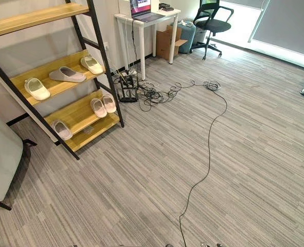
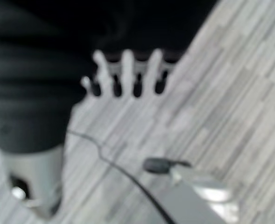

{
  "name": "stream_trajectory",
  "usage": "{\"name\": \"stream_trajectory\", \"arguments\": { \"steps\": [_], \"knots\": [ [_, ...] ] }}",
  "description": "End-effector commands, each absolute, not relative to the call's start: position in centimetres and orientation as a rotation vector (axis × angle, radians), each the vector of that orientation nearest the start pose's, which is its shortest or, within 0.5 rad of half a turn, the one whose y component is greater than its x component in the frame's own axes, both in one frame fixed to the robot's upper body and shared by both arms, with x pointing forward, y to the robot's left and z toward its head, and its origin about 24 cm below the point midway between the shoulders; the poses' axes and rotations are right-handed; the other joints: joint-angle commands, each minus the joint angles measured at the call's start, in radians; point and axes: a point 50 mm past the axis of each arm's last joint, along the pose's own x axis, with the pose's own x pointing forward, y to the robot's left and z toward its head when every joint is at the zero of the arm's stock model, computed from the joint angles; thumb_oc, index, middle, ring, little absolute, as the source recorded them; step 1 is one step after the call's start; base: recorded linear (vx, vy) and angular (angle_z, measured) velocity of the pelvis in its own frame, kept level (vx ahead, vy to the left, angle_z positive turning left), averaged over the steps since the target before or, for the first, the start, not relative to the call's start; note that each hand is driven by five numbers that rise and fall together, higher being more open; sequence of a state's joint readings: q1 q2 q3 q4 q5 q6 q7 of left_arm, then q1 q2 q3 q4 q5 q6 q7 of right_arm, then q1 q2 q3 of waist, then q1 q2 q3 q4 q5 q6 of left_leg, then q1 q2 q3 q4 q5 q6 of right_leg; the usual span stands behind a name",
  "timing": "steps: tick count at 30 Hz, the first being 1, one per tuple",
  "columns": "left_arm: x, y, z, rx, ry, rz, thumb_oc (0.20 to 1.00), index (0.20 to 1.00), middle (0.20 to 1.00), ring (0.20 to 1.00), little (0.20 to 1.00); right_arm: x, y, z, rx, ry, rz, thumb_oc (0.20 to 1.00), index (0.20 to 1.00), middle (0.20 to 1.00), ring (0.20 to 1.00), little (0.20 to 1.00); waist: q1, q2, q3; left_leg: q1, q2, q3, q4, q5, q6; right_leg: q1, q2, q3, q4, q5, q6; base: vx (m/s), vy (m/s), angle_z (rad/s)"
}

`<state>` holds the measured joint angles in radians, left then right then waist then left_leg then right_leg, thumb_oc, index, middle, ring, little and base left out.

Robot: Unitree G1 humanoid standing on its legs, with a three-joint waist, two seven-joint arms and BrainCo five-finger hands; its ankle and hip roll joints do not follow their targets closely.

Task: Arrange the slippers neatly on the shoe rack.

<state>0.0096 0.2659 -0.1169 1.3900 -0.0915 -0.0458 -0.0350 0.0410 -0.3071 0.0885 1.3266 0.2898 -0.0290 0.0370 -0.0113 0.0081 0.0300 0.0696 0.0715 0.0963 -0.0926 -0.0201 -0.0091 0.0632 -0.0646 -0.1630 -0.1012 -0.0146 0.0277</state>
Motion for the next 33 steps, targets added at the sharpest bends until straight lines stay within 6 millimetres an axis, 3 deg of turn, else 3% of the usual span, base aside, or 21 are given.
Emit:
{"name": "stream_trajectory", "arguments": {
  "steps": [1,13,15,17,19,20,21,22,23,25,27,28,29,30,32,33],
  "knots": [
    [6.3,24.4,-16.6,0.220,1.366,0.112,1.000,1.000,1.000,1.000,1.000,4.6,-27.3,-15.9,-0.085,1.339,-0.307,1.000,1.000,1.000,1.000,1.000,0.003,-0.010,-0.040,0.024,0.066,-0.092,0.005,0.025,-0.086,0.070,0.003,-0.015,0.014,-0.055,0.043,0.00,0.000,0.00],
    [4.9,25.3,-16.5,0.240,1.422,0.118,1.000,1.000,1.000,1.000,1.000,2.9,-27.0,-16.2,-0.116,1.414,-0.257,1.000,1.000,1.000,1.000,1.000,0.016,-0.027,-0.029,0.022,0.092,-0.107,0.009,0.037,-0.098,0.066,0.027,-0.016,0.022,-0.068,0.027,0.01,-0.032,0.05],
    [4.8,25.5,-16.5,0.227,1.423,0.124,1.000,1.000,1.000,1.000,1.000,3.1,-27.3,-16.1,-0.130,1.412,-0.250,1.000,1.000,1.000,1.000,1.000,0.026,-0.036,-0.001,-0.031,0.102,-0.111,0.138,0.030,-0.104,0.063,0.034,-0.006,0.035,-0.079,0.009,-0.04,-0.146,0.04],
    [5.6,25.4,-16.4,0.232,1.403,0.113,1.000,1.000,1.000,1.000,1.000,3.6,-27.8,-15.9,-0.145,1.398,-0.254,1.000,1.000,1.000,1.000,1.000,0.037,-0.046,0.050,-0.151,0.085,-0.100,0.335,0.074,-0.109,0.073,0.026,-0.027,0.037,-0.078,-0.002,-0.08,-0.136,0.06],
    [6.7,25.1,-16.4,0.243,1.376,0.096,1.000,1.000,1.000,1.000,1.000,4.0,-28.2,-15.7,-0.167,1.399,-0.247,1.000,1.000,1.000,1.000,1.000,0.030,-0.057,0.074,-0.265,0.124,0.008,0.519,0.146,-0.103,0.097,0.025,-0.063,0.030,-0.083,-0.016,0.06,-0.159,0.40],
    [6.8,25.0,-16.4,0.244,1.369,0.091,1.000,1.000,1.000,1.000,1.000,4.0,-28.3,-15.7,-0.179,1.404,-0.241,1.000,1.000,1.000,1.000,1.000,0.035,-0.055,0.079,-0.296,0.149,0.051,0.576,0.144,-0.101,0.105,0.031,-0.065,0.027,-0.089,-0.023,0.12,-0.111,0.60],
    [6.9,25.0,-16.4,0.239,1.365,0.090,1.000,1.000,1.000,1.000,1.000,4.1,-28.5,-15.6,-0.202,1.415,-0.230,1.000,1.000,1.000,1.000,1.000,0.046,-0.053,0.084,-0.329,0.137,0.077,0.577,0.120,-0.088,0.116,0.030,-0.073,0.023,-0.100,-0.021,0.25,0.002,0.33],
    [6.2,24.8,-16.5,0.208,1.375,0.105,1.000,1.000,1.000,1.000,1.000,4.7,-28.5,-15.5,-0.218,1.403,-0.216,1.000,1.000,1.000,1.000,1.000,0.082,-0.050,0.076,-0.399,0.049,0.063,0.506,0.058,-0.056,0.132,0.025,-0.067,0.019,-0.117,-0.010,0.33,0.078,0.14],
    [5.8,24.8,-16.6,0.193,1.387,0.116,1.000,1.000,1.000,1.000,1.000,5.2,-28.4,-15.5,-0.219,1.385,-0.206,1.000,1.000,1.000,1.000,1.000,0.101,-0.050,0.071,-0.405,0.018,0.044,0.428,0.052,-0.052,0.140,0.024,-0.062,0.019,-0.126,-0.001,0.37,0.122,-0.01],
    [5.2,25.0,-16.6,0.187,1.408,0.136,1.000,1.000,1.000,1.000,1.000,6.1,-27.9,-15.6,-0.224,1.351,-0.182,1.000,1.000,1.000,1.000,1.000,0.125,-0.046,0.061,-0.418,0.008,0.016,0.261,0.117,-0.070,0.170,0.032,-0.064,0.016,-0.145,0.013,0.26,0.086,-0.08],
    [5.1,25.3,-16.5,0.190,1.416,0.145,1.000,1.000,1.000,1.000,1.000,6.5,-27.6,-15.6,-0.235,1.342,-0.160,1.000,1.000,1.000,1.000,1.000,0.146,-0.057,0.063,-0.442,-0.001,0.006,0.217,0.142,-0.075,0.198,0.030,-0.063,0.014,-0.154,0.020,0.25,0.073,-0.17],
    [4.5,25.6,-16.5,0.178,1.433,0.162,1.000,1.000,1.000,1.000,1.000,6.6,-27.2,-15.7,-0.245,1.344,-0.126,1.000,1.000,1.000,1.000,1.000,0.154,-0.058,0.047,-0.410,-0.003,-0.003,0.172,0.137,-0.066,0.207,0.028,-0.053,0.015,-0.158,0.029,0.51,0.178,-0.04],
    [3.5,26.3,-16.4,0.169,1.452,0.204,1.000,1.000,1.000,1.000,1.000,6.9,-26.6,-15.9,-0.274,1.343,-0.091,1.000,1.000,1.000,1.000,1.000,0.168,-0.080,0.027,-0.417,-0.036,-0.022,0.200,0.140,-0.041,0.212,0.007,-0.050,0.044,-0.167,0.037,0.38,0.146,-0.13],
    [3.5,26.3,-16.4,0.169,1.452,0.204,1.000,1.000,1.000,1.000,1.000,6.9,-26.6,-15.9,-0.274,1.343,-0.092,1.000,1.000,1.000,1.000,1.000,0.168,-0.079,0.025,-0.420,-0.035,-0.023,0.200,0.141,-0.041,0.209,0.009,-0.050,0.044,-0.166,0.036,0.38,0.143,-0.19],
    [3.5,27.1,-16.1,0.168,1.452,0.244,1.000,1.000,1.000,1.000,1.000,6.8,-25.9,-16.1,-0.261,1.348,-0.066,1.000,1.000,1.000,1.000,1.000,0.179,-0.112,0.007,-0.406,-0.055,-0.021,0.224,0.109,-0.015,0.194,-0.023,-0.046,0.121,-0.150,0.056,0.33,0.141,-0.26],
    [3.7,27.4,-16.0,0.164,1.445,0.256,1.000,1.000,1.000,1.000,1.000,6.9,-25.4,-16.2,-0.255,1.348,-0.046,1.000,1.000,1.000,1.000,1.000,0.184,-0.126,0.002,-0.390,-0.066,-0.013,0.225,0.092,0.002,0.174,-0.037,-0.039,0.190,-0.115,0.075,0.34,0.191,-0.16]
  ]
}}
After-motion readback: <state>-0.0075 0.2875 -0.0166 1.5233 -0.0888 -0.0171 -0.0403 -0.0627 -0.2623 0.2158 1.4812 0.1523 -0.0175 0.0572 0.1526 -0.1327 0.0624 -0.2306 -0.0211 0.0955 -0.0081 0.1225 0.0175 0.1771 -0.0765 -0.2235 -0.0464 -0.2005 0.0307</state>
